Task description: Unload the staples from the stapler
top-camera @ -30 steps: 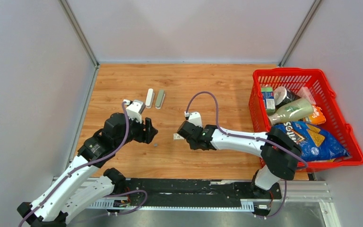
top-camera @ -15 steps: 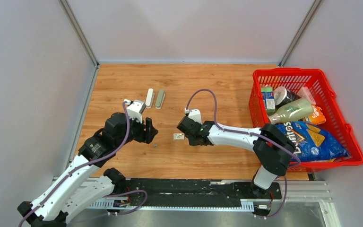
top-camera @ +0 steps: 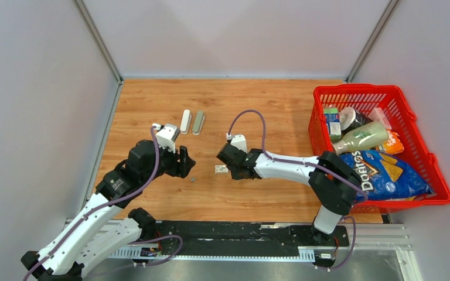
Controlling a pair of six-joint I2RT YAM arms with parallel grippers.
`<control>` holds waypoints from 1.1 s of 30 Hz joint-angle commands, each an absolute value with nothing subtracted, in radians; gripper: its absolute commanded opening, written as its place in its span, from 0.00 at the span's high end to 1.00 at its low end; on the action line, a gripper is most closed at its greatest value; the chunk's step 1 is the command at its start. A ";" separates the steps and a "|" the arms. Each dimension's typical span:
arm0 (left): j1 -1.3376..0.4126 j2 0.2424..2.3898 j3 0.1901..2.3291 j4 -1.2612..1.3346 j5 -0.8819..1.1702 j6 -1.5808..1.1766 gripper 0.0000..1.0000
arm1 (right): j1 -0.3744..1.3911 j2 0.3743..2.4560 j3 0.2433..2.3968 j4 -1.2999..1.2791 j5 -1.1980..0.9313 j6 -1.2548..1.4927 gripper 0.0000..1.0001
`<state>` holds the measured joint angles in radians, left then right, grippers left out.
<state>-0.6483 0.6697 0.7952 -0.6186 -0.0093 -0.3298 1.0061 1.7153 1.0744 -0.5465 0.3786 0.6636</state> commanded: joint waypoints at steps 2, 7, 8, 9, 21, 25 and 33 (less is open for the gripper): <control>-0.652 0.657 0.798 -0.611 -0.011 -0.307 0.29 | 1.003 1.724 1.104 -0.520 0.380 0.658 0.85; -0.652 0.657 0.798 -0.614 -0.014 -0.305 0.29 | 1.003 1.723 1.098 -0.520 0.377 0.663 0.85; -0.653 0.657 0.798 -0.612 -0.014 -0.305 0.29 | 1.003 1.723 1.097 -0.520 0.377 0.664 0.85; -0.652 0.658 0.798 -0.611 -0.015 -0.304 0.29 | 1.003 1.720 1.095 -0.519 0.376 0.663 0.85; -0.653 0.664 0.796 -0.604 -0.014 -0.307 0.29 | 1.003 1.690 1.062 -0.522 0.380 0.675 0.87; -0.652 0.664 0.795 -0.606 -0.015 -0.307 0.29 | 1.005 1.690 1.052 -0.512 0.382 0.678 0.85; -0.653 0.669 0.795 -0.604 -0.015 -0.307 0.29 | 1.003 1.697 1.060 -0.512 0.382 0.678 0.80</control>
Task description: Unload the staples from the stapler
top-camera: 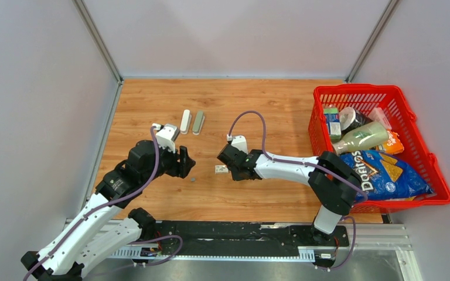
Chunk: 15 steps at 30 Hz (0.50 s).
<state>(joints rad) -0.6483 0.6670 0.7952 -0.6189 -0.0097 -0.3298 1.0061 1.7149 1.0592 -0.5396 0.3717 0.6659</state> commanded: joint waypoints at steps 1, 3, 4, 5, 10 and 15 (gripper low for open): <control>-0.653 0.672 0.795 -0.604 -0.014 -0.307 0.29 | 1.003 1.695 1.060 -0.514 0.383 0.678 0.77; -0.652 0.673 0.796 -0.603 -0.012 -0.307 0.29 | 1.003 1.695 1.063 -0.514 0.385 0.678 0.72; -0.653 0.675 0.795 -0.603 -0.012 -0.307 0.29 | 1.003 1.694 1.065 -0.517 0.385 0.678 0.71; -0.652 0.673 0.796 -0.601 -0.011 -0.307 0.29 | 1.003 1.692 1.068 -0.518 0.385 0.678 0.71; -0.653 0.678 0.796 -0.601 -0.011 -0.307 0.29 | 1.005 1.675 1.081 -0.531 0.394 0.673 0.66; -0.653 0.689 0.798 -0.600 -0.008 -0.310 0.29 | 1.005 1.640 1.095 -0.543 0.405 0.664 0.65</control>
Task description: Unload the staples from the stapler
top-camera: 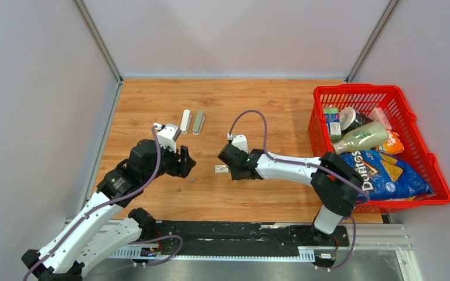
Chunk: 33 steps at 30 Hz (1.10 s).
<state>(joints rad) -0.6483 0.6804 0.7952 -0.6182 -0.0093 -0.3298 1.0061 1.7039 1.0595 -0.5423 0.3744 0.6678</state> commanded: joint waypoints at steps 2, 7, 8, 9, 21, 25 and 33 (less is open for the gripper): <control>-0.652 0.695 0.801 -0.603 -0.006 -0.313 0.29 | 1.003 1.617 1.100 -0.552 0.410 0.660 0.64; -0.653 0.722 0.795 -0.591 -0.008 -0.328 0.29 | 1.003 1.542 1.091 -0.568 0.416 0.644 0.61; -0.652 0.726 0.792 -0.586 -0.009 -0.331 0.29 | 1.003 1.528 1.089 -0.566 0.413 0.640 0.60; -0.652 0.736 0.787 -0.583 -0.009 -0.336 0.29 | 1.005 1.513 1.086 -0.565 0.410 0.634 0.60; -0.653 0.805 0.692 -0.515 -0.119 -0.449 0.32 | 1.054 1.479 1.046 -0.385 0.186 0.525 0.56; -0.652 0.801 0.654 -0.517 -0.198 -0.495 0.41 | 1.081 1.538 1.092 -0.341 0.143 0.460 0.57; -0.652 0.750 0.583 -0.512 -0.287 -0.549 0.78 | 1.089 1.658 1.124 -0.170 -0.047 0.339 0.48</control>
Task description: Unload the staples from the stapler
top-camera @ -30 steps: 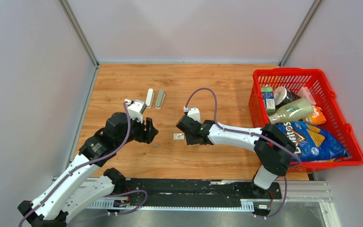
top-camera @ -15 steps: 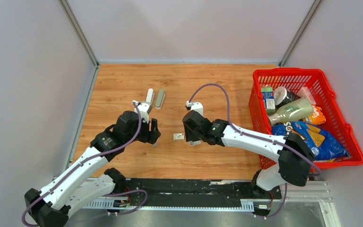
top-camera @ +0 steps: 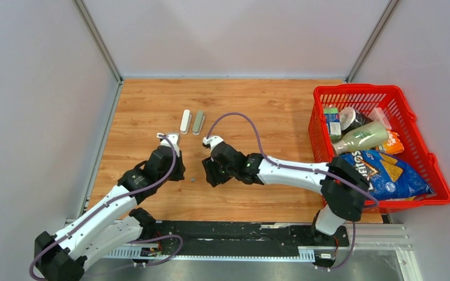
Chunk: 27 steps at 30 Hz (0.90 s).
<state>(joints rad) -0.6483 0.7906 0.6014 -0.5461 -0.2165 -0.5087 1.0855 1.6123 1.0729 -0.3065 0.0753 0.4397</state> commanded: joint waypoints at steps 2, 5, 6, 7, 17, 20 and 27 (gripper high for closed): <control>-0.652 0.729 0.568 -0.514 -0.308 -0.552 0.93 | 1.092 1.690 1.134 -0.134 -0.089 0.292 0.41; -0.652 0.697 0.543 -0.512 -0.336 -0.563 1.00 | 1.092 1.756 1.175 -0.123 -0.159 0.224 0.33; -0.652 0.683 0.535 -0.509 -0.350 -0.566 1.00 | 1.094 1.775 1.190 -0.121 -0.176 0.200 0.32; -0.650 0.678 0.531 -0.508 -0.353 -0.566 1.00 | 1.092 1.793 1.199 -0.117 -0.196 0.164 0.32; -0.649 0.595 0.520 -0.540 -0.382 -0.583 0.99 | 1.109 1.853 1.181 -0.009 -0.235 -0.150 0.33; -0.640 0.595 0.532 -0.558 -0.380 -0.583 0.99 | 1.114 1.879 1.169 0.066 -0.239 -0.207 0.33; -0.529 0.594 0.525 -0.555 -0.302 -0.571 0.99 | 1.114 1.930 1.147 0.143 -0.273 -0.317 0.34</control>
